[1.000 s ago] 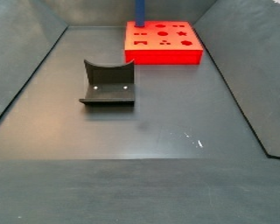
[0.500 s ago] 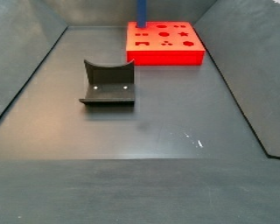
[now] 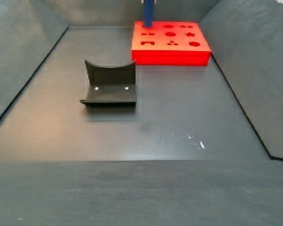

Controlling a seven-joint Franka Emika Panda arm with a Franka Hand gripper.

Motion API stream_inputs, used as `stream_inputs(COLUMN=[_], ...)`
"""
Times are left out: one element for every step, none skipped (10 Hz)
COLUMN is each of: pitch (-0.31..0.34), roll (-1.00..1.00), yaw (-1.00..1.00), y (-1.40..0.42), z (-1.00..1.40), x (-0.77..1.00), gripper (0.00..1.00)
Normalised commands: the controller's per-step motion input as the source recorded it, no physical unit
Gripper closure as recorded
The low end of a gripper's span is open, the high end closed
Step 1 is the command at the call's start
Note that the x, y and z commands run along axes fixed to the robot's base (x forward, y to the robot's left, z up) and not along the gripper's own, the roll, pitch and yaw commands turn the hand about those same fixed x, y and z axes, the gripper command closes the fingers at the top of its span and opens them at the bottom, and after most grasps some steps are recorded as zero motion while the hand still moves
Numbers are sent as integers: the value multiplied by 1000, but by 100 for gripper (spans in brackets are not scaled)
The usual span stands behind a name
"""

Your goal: Insert the rectangle object.

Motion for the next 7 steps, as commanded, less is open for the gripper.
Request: stream_inputs(pitch=[-174, -160, -116, -89, -74, -29, 0], roll=[-7, 0, 0, 0, 34, 0, 0], yaw=[0, 0, 17, 97, 91, 37, 0], y=[-177, -271, -331, -343, -271, -114, 0], z=[-897, -809, -686, -569, -406, -89, 0], x=[-40, 34, 306, 374, 166, 0, 0], gripper=[100, 100, 100, 100, 100, 100, 100])
